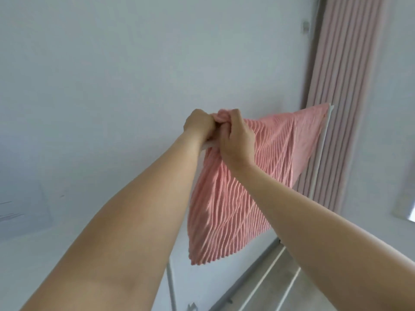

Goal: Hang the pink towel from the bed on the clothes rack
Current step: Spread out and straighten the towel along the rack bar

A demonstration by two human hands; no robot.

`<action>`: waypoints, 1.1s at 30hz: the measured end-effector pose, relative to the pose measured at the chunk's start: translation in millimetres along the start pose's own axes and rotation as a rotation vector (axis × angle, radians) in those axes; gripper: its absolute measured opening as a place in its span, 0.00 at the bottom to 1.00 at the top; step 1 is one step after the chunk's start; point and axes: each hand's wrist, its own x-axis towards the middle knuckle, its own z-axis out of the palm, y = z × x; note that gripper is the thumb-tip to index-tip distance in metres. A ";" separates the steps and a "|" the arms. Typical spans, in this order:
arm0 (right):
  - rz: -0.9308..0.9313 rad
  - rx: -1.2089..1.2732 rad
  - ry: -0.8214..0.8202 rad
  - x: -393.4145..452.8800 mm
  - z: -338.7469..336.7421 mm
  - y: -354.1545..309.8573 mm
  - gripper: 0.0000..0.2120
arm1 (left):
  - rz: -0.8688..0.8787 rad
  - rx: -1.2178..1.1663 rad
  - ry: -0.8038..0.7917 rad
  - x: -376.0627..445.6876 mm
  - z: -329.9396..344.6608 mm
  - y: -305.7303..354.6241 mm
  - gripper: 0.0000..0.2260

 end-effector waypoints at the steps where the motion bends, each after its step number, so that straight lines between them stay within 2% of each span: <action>1: 0.120 0.004 0.035 -1.3 -2.0 7.8 0.07 | 0.007 0.051 0.023 2.0 -3.0 -1.1 0.07; 3: 0.311 -0.064 0.077 -7.0 -9.1 20.0 0.04 | 0.086 0.274 0.053 4.9 -13.2 -0.7 0.10; 7: 0.473 -0.181 -0.101 -25.0 -19.5 27.5 0.03 | 0.297 0.562 -0.075 -8.4 -32.5 3.0 0.10; 9: 0.485 -0.241 -0.186 -32.4 -20.5 24.1 0.03 | 0.421 0.730 -0.096 -18.3 -43.8 4.1 0.08; 12: 0.400 -0.305 -0.291 -39.7 -19.0 12.6 0.04 | 0.529 0.896 -0.097 -38.9 -67.0 -0.4 0.10; 15: 0.385 -0.194 -0.178 -47.7 -17.3 1.7 0.03 | 0.543 0.876 -0.149 -60.8 -87.4 -3.1 0.12; 18: 0.387 -0.106 -0.104 -55.4 -16.0 -2.3 0.04 | 0.507 0.829 -0.151 -76.7 -95.2 -11.5 0.09; 20: 0.419 -0.123 -0.201 -63.6 -14.3 -2.8 0.02 | 0.439 0.726 -0.097 -85.7 -91.4 -23.8 0.09; 23: 0.434 -0.203 -0.334 -79.7 -16.8 -4.0 0.03 | 0.413 0.629 0.074 -91.0 -78.4 -37.9 0.10; 26: 0.443 -0.214 -0.373 -83.4 -20.0 -13.0 0.06 | 0.371 0.393 0.063 -90.2 -68.8 -39.8 0.09; 29: 0.434 -0.040 -0.222 -73.4 -21.2 -38.6 0.09 | 0.348 0.244 0.174 -90.4 -61.5 -41.0 0.10; 31: 0.321 0.053 -0.095 -67.5 -23.1 -51.9 0.10 | 0.358 0.194 0.275 -92.2 -56.6 -42.1 0.13; 33: 0.245 0.003 -0.151 -66.8 -26.9 -57.0 0.10 | 0.368 0.161 0.306 -92.8 -59.1 -43.2 0.12</action>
